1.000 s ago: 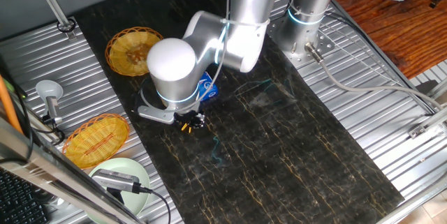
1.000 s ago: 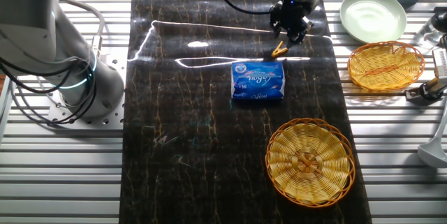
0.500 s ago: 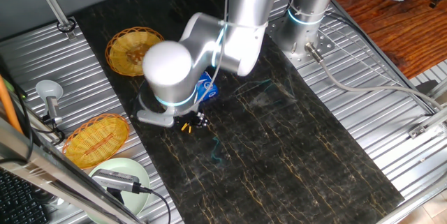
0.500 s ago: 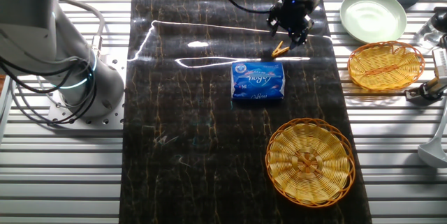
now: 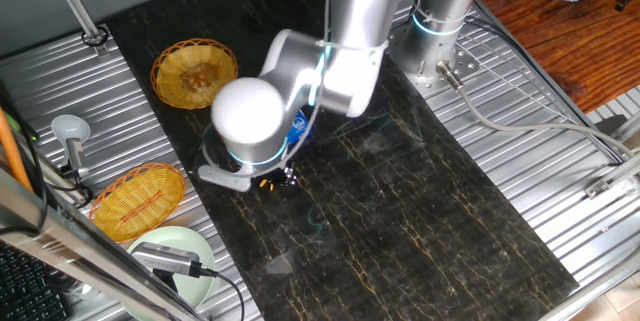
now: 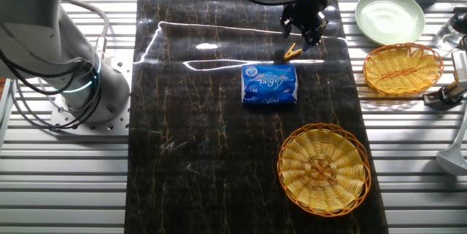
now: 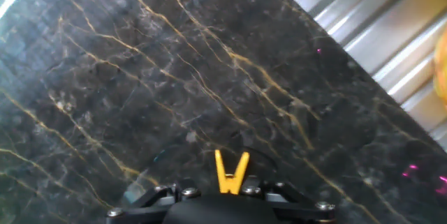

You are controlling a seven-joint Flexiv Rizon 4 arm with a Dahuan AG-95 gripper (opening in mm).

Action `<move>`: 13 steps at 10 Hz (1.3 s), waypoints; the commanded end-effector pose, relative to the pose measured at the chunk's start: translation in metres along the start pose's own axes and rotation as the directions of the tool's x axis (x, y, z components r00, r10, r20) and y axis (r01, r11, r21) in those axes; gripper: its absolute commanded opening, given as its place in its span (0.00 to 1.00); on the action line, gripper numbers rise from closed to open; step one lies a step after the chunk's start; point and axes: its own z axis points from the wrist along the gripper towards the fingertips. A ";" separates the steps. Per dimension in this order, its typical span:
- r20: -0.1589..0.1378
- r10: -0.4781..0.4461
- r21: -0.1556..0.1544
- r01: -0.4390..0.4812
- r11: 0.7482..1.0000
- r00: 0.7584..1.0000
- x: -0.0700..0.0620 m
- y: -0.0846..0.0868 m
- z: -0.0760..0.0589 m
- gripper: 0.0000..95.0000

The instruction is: Use a clamp

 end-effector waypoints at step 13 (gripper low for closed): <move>0.019 -0.047 -0.014 0.048 0.999 0.999 -0.015 -0.005 0.026 0.40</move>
